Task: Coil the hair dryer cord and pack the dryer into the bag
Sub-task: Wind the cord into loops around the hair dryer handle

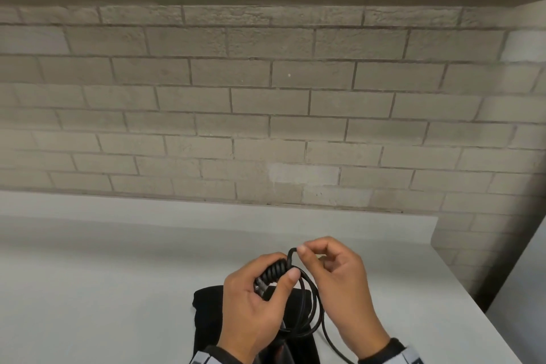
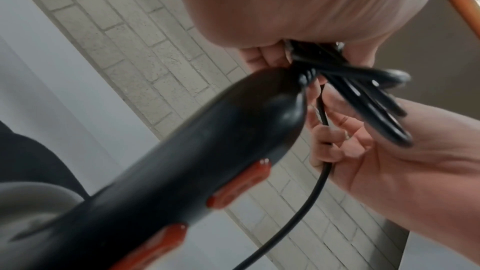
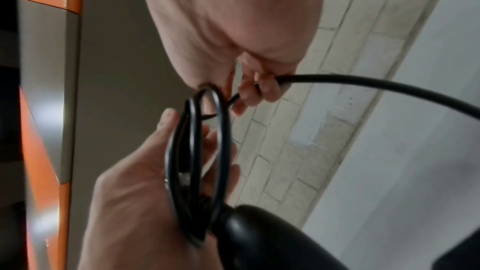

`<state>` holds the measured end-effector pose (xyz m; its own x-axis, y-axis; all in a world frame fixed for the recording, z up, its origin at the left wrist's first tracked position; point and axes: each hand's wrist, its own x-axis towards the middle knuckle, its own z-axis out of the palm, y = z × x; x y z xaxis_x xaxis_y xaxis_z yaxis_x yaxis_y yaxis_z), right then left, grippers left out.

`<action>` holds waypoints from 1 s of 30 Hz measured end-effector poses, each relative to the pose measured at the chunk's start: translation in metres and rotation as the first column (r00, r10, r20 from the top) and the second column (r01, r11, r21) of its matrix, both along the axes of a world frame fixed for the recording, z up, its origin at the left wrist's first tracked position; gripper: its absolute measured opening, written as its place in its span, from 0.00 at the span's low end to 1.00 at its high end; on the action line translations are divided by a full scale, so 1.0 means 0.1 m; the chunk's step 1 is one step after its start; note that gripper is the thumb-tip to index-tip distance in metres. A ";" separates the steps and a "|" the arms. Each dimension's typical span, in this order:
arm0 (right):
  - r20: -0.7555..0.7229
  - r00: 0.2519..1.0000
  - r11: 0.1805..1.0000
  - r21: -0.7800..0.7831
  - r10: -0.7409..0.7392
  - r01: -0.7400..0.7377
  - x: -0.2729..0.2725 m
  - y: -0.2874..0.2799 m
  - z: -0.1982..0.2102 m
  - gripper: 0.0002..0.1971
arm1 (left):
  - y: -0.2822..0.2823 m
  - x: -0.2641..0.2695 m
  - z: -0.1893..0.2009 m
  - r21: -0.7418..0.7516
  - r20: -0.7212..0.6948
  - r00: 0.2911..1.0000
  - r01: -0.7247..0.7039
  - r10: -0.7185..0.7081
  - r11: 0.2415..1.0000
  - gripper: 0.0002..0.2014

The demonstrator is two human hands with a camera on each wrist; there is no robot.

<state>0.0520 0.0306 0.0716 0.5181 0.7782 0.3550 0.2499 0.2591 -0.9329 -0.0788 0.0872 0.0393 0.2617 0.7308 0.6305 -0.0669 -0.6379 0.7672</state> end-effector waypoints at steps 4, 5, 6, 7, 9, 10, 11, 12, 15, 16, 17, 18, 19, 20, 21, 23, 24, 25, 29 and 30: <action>-0.070 0.988 0.989 -0.044 0.137 -0.140 -0.11 -0.09 -0.16 0.18 | 0.02 0.01 0.00 0.016 0.051 0.992 -0.118 0.117 0.993 0.11; -0.076 0.979 0.977 -0.079 0.191 -0.197 -0.14 -0.12 -0.19 0.20 | 0.04 0.01 0.00 0.000 0.066 0.988 -0.142 0.142 0.990 0.11; -0.078 0.970 0.964 -0.118 0.228 -0.236 -0.17 -0.14 -0.21 0.20 | 0.05 0.01 0.02 -0.023 0.076 0.984 -0.162 0.163 0.987 0.11; -0.079 0.967 0.956 -0.153 0.242 -0.252 -0.19 -0.14 -0.24 0.18 | 0.06 0.00 0.03 -0.045 0.076 0.981 -0.176 0.179 0.983 0.12; -0.089 0.971 0.952 -0.196 0.223 -0.236 -0.19 -0.12 -0.25 0.10 | 0.08 0.00 0.06 -0.077 0.056 0.982 -0.176 0.181 0.981 0.10; -0.092 0.972 0.950 -0.208 0.217 -0.232 -0.18 -0.11 -0.24 0.08 | 0.08 0.00 0.07 -0.102 0.045 0.984 -0.165 0.171 0.981 0.09; -0.082 0.973 0.948 -0.220 0.215 -0.228 -0.16 -0.10 -0.24 0.07 | 0.07 0.01 0.08 -0.134 0.040 0.987 -0.152 0.158 0.979 0.07; -0.066 0.974 0.947 -0.229 0.217 -0.226 -0.14 -0.09 -0.23 0.07 | 0.07 0.02 0.09 -0.171 0.040 0.989 -0.133 0.142 0.976 0.07; 0.005 0.975 0.948 -0.236 0.221 -0.213 -0.10 -0.06 -0.19 0.06 | 0.06 0.04 0.14 -0.293 0.057 0.996 -0.054 0.074 0.954 0.09; 0.018 0.976 0.950 -0.231 0.219 -0.209 -0.08 -0.05 -0.18 0.06 | 0.06 0.05 0.16 -0.339 0.074 0.995 -0.031 0.060 0.940 0.09; 0.031 0.976 0.954 -0.219 0.216 -0.205 -0.08 -0.04 -0.18 0.07 | 0.05 0.06 0.17 -0.381 0.093 0.994 -0.017 0.056 0.925 0.10; 0.044 0.977 0.960 -0.199 0.207 -0.195 -0.10 -0.03 -0.19 0.08 | 0.05 0.07 0.18 -0.416 0.114 0.991 -0.010 0.063 0.909 0.10; 0.081 0.981 0.973 -0.166 0.175 -0.159 -0.12 -0.02 -0.21 0.10 | 0.05 0.08 0.19 -0.445 0.136 0.988 -0.010 0.078 0.896 0.11; 0.149 0.984 0.990 -0.119 0.096 -0.079 -0.15 -0.01 -0.26 0.13 | 0.05 0.09 0.18 -0.464 0.156 0.983 -0.015 0.098 0.886 0.12; 0.238 0.971 0.997 -0.060 -0.026 0.041 -0.18 0.01 -0.33 0.17 | 0.05 0.10 0.18 -0.474 0.168 0.978 -0.028 0.122 0.880 0.13; 0.377 0.885 0.962 0.083 -0.272 0.260 -0.24 0.04 -0.44 0.18 | 0.05 0.13 0.16 -0.483 0.162 0.971 -0.076 0.174 0.873 0.15; 0.454 0.820 0.937 0.176 -0.348 0.300 -0.26 0.06 -0.48 0.14 | 0.04 0.15 0.14 -0.482 0.156 0.967 -0.103 0.201 0.870 0.16; 0.538 0.747 0.920 0.252 -0.390 0.299 -0.28 0.08 -0.53 0.09 | 0.04 0.16 0.13 -0.481 0.154 0.961 -0.129 0.228 0.867 0.17; 0.679 0.600 0.906 0.305 -0.422 0.292 -0.32 0.15 -0.59 0.12 | 0.04 0.18 0.11 -0.469 0.190 0.933 -0.187 0.306 0.863 0.19; 0.686 0.594 0.907 0.296 -0.420 0.300 -0.32 0.15 -0.57 0.13 | 0.04 0.17 0.11 -0.462 0.196 0.927 -0.200 0.319 0.864 0.19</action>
<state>0.0199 0.0454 0.0146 0.2758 0.4984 0.8219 0.9227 0.1024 -0.3717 -0.0613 0.0916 0.0507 -0.1033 0.9603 0.2593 -0.1777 -0.2743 0.9451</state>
